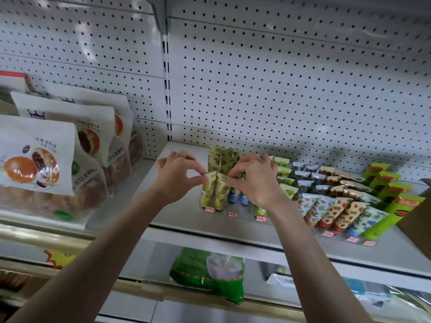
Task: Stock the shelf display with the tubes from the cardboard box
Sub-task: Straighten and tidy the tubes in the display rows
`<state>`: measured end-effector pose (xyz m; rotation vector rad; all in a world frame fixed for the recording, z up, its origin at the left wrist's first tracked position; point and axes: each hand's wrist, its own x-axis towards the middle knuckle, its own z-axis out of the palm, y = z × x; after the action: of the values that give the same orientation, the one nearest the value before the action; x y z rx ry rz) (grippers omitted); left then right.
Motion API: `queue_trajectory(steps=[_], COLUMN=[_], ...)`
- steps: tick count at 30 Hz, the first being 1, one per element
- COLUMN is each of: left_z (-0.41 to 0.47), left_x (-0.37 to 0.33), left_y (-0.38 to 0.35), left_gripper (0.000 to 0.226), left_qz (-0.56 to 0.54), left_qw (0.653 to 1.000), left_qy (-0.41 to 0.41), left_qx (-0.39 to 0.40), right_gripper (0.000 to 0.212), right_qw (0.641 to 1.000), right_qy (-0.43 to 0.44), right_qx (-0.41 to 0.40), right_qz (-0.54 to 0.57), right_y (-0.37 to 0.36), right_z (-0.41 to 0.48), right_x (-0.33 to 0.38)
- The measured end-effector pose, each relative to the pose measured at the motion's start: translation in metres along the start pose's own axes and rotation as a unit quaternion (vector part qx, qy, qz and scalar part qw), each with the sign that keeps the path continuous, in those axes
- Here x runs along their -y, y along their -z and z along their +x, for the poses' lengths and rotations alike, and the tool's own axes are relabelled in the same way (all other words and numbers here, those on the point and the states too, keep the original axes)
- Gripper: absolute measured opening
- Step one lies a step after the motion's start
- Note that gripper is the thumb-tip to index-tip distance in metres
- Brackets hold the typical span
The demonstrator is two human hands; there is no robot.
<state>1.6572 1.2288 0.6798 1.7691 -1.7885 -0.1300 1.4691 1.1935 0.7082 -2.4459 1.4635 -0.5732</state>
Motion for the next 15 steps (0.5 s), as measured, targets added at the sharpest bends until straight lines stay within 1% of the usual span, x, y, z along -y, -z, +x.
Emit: queue_trajectory(steps=[5, 15], left_z=[0.0025, 0.0090], left_x=[0.0034, 0.0104], left_y=[-0.0025, 0.0000], left_gripper=[0.010, 0.010], left_qz=[0.003, 0.018], left_qw=[1.000, 1.000], left_qy=[-0.004, -0.021], left_qx=[-0.004, 0.006], right_gripper=[0.013, 0.008], right_qw=[1.000, 0.999], right_qy=[-0.001, 0.005], right_qx=[-0.003, 0.002], right_qz=[-0.027, -0.031], right_y=[-0.0066, -0.0044], right_z=[0.0023, 0.0055], right_x=[-0.0004, -0.0027])
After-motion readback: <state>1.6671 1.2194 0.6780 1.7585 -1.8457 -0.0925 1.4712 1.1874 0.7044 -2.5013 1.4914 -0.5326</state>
